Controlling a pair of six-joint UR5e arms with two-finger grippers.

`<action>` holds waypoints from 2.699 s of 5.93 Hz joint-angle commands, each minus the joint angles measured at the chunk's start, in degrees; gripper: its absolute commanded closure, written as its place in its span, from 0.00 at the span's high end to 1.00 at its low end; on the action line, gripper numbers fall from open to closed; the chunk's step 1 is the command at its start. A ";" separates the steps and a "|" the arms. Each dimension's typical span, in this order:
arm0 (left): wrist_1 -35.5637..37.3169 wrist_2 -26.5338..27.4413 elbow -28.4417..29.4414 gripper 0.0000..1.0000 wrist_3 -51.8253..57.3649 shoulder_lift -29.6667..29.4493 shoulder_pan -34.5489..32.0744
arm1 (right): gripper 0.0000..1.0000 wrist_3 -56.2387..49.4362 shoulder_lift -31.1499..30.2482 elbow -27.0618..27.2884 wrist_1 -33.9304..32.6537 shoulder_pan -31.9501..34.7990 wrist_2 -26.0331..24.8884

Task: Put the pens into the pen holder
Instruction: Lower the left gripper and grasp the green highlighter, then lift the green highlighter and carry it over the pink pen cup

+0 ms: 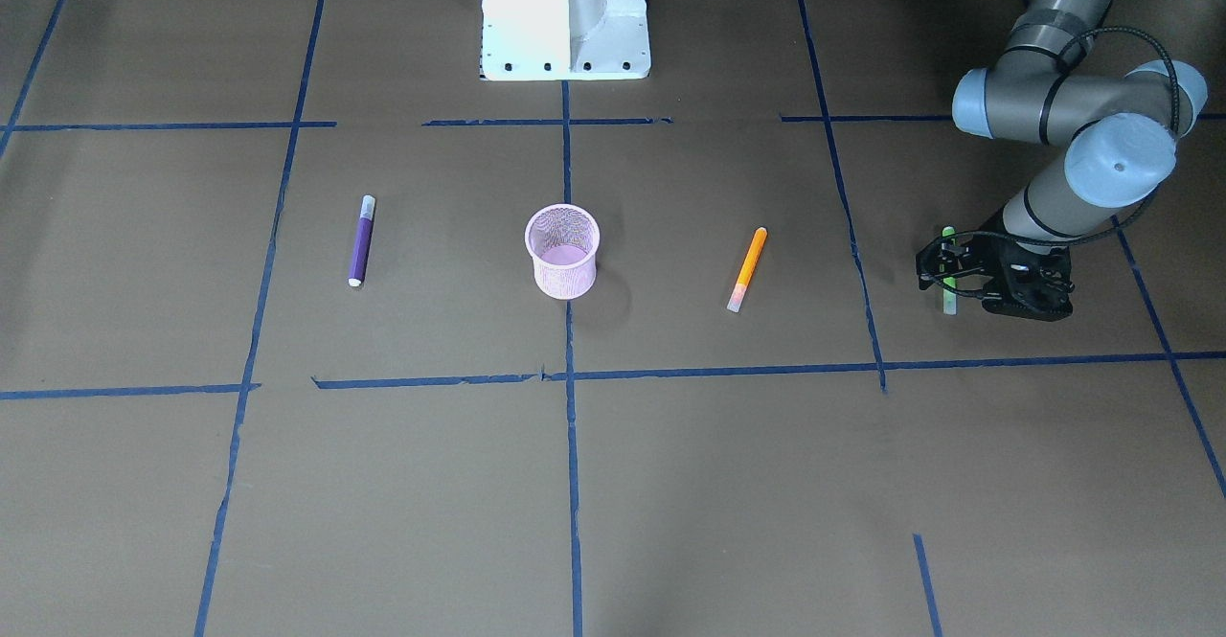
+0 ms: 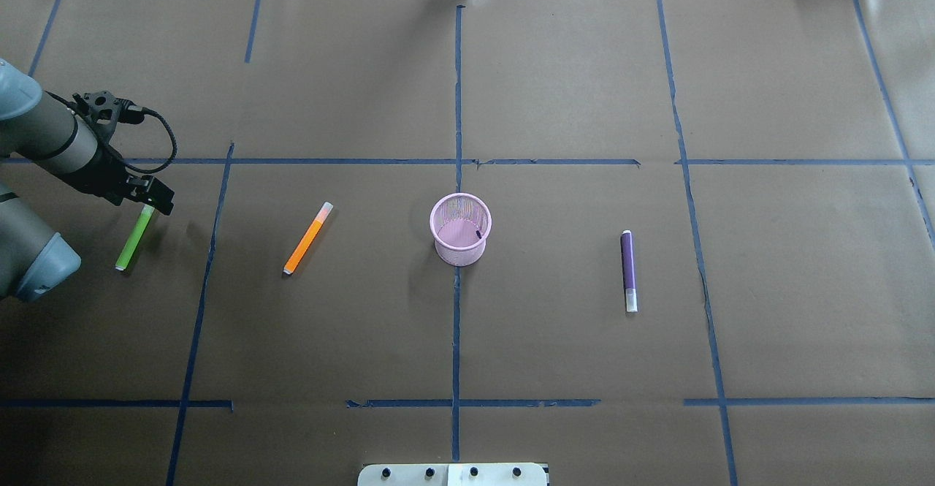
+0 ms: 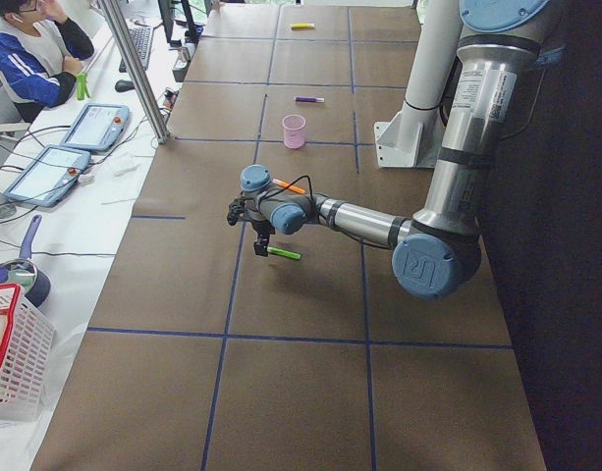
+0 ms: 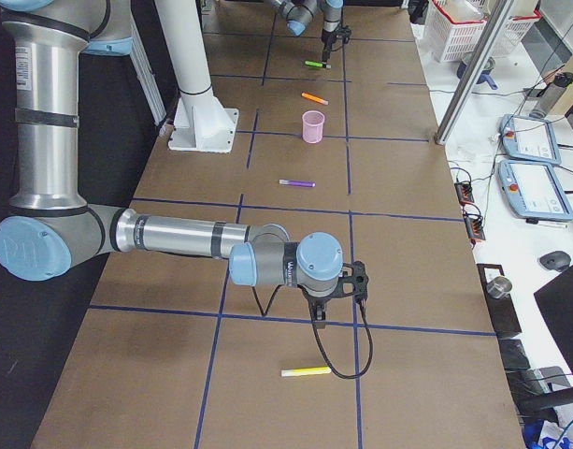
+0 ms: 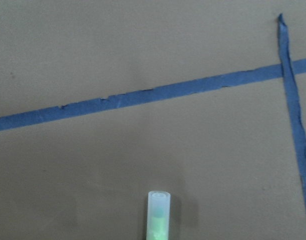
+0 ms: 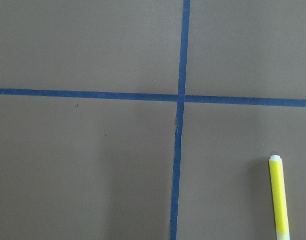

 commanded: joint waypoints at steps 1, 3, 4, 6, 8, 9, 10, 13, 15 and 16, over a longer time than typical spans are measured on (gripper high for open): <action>0.00 0.01 0.96 0.88 -0.10 -0.36 0.09 | 1.00 0.12 0.52 -0.18 -0.24 0.00 0.09; 0.00 0.01 1.58 0.84 0.34 -0.71 0.09 | 1.00 0.04 0.61 -0.10 -0.15 0.00 0.09; 0.17 0.01 1.67 0.77 0.25 -0.80 0.18 | 1.00 0.12 0.61 -0.10 -0.24 0.00 0.00; 0.17 0.01 1.67 0.69 0.34 -0.71 0.35 | 1.00 0.12 0.61 -0.19 -0.24 0.00 0.09; 0.26 0.09 1.75 0.59 0.25 -0.71 0.36 | 1.00 0.12 0.61 -0.19 -0.24 0.00 0.09; 0.26 0.09 1.75 0.57 0.25 -0.71 0.44 | 1.00 0.12 0.61 -0.19 -0.24 0.00 0.09; 0.35 0.09 1.75 0.50 0.08 -0.71 0.44 | 1.00 0.12 0.52 -0.27 -0.24 0.00 0.09; 0.35 0.09 1.41 0.06 0.34 -0.71 0.44 | 1.00 0.03 0.44 -0.27 -0.33 0.00 0.09; 0.96 0.01 -2.87 0.00 -0.01 -0.71 0.09 | 1.00 0.03 0.35 -0.10 -0.24 0.00 0.35; 0.09 5.05 -8.56 0.00 0.95 -0.71 -0.26 | 1.00 0.12 -0.09 0.08 -0.06 0.00 0.35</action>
